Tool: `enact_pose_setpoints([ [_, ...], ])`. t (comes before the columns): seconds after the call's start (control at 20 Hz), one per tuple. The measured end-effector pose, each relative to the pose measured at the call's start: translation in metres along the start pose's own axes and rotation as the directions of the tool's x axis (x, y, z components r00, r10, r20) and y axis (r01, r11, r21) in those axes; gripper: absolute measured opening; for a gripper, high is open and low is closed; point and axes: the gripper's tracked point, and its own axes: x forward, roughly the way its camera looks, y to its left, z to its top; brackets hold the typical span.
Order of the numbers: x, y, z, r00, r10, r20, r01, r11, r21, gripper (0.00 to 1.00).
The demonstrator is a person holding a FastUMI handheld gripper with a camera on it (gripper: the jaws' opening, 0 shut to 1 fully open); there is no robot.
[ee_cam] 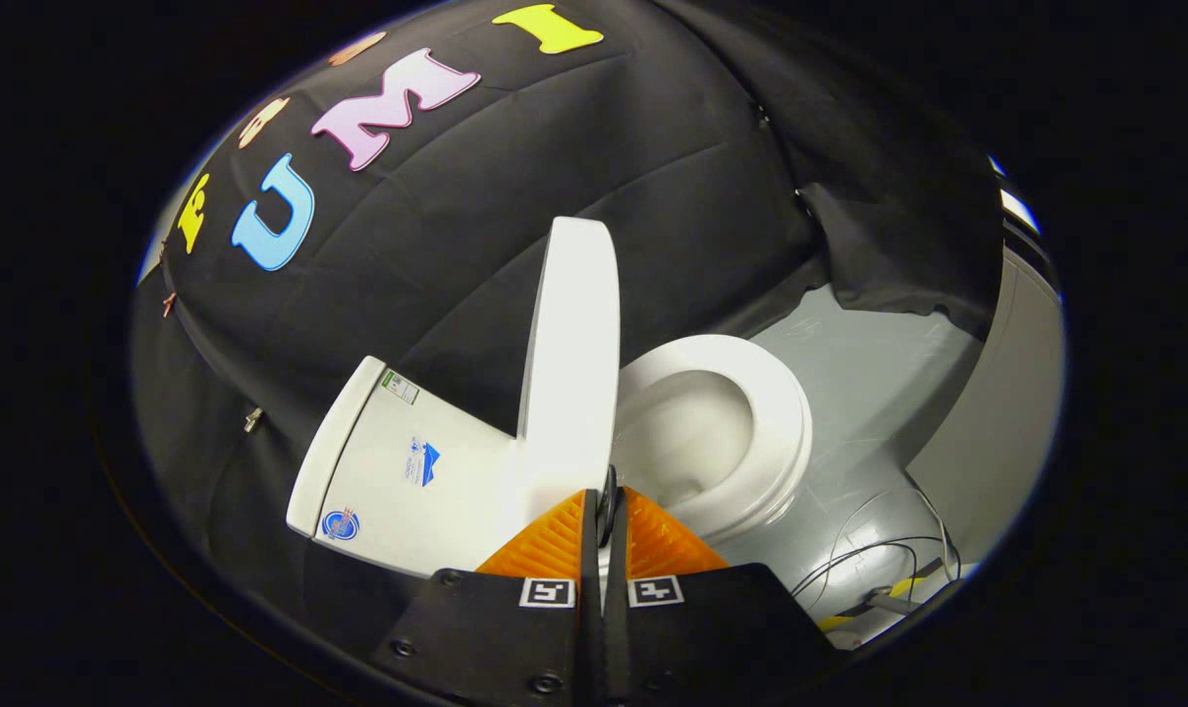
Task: Open the toilet lid.
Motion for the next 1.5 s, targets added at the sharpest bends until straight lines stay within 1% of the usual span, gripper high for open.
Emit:
enact_pose_setpoints([
  [0.8,-0.015,0.084,-0.004,1.0,-0.002,0.028,0.005,0.993,-0.12,0.05],
  [1.1,-0.016,0.103,-0.006,0.996,-0.06,0.059,0.069,0.985,-0.161,0.05],
  [1.5,-0.017,0.142,-0.017,0.991,-0.113,0.066,0.127,0.958,-0.257,0.06],
])
